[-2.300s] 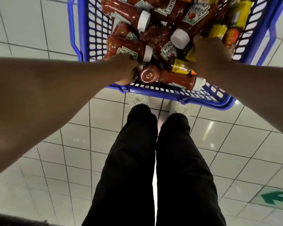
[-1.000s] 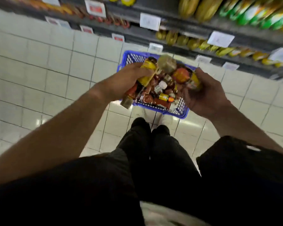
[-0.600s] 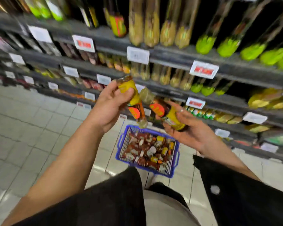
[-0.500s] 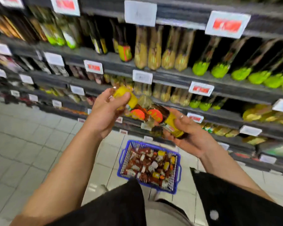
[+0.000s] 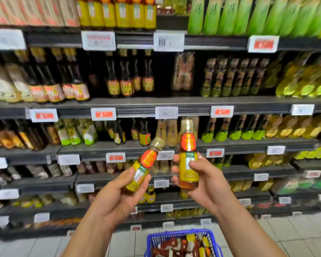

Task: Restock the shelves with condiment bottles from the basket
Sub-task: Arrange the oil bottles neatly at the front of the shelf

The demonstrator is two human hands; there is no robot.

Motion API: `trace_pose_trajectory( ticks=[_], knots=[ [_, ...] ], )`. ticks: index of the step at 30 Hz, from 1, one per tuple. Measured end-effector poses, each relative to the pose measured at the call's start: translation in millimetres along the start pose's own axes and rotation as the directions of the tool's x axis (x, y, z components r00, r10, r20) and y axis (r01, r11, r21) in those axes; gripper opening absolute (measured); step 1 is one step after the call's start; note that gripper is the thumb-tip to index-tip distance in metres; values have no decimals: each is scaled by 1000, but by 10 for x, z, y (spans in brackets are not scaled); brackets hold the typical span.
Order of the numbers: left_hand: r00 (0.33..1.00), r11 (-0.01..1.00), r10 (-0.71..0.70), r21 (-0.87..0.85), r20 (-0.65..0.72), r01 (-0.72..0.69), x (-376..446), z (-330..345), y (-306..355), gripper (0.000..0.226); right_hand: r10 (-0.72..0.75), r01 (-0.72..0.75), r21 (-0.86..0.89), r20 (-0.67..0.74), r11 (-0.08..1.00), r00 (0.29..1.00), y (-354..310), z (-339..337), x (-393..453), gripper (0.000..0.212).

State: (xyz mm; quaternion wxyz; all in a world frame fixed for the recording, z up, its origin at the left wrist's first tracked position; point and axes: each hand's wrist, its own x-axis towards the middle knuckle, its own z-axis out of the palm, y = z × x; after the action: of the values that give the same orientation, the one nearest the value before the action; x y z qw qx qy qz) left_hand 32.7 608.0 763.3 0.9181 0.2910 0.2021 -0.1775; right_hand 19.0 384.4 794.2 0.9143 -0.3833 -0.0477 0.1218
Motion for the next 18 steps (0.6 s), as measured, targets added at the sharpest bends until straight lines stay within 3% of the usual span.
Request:
trace_pose_trajectory(
  ticks=[3, 6, 11, 18],
  knots=[
    [994, 999, -33, -25, 102, 36, -61, 191, 71, 61, -90, 88, -26, -71, 996, 993, -7, 197, -24, 47],
    [975, 995, -10, 100, 220, -12, -76, 409, 150, 67, -161, 156, -63, -85, 986, 983, -78, 320, 3, 54],
    [879, 910, 90, 321, 467, -264, -90, 860, 371, 71, -265, 258, -193, -14, 947, 964, -390, 527, 157, 36],
    [704, 701, 301, 352, 643, -621, -5, 1552, 786, 47, -335, 339, -327, 70, 882, 940, -912, 776, 591, 37]
  ],
)
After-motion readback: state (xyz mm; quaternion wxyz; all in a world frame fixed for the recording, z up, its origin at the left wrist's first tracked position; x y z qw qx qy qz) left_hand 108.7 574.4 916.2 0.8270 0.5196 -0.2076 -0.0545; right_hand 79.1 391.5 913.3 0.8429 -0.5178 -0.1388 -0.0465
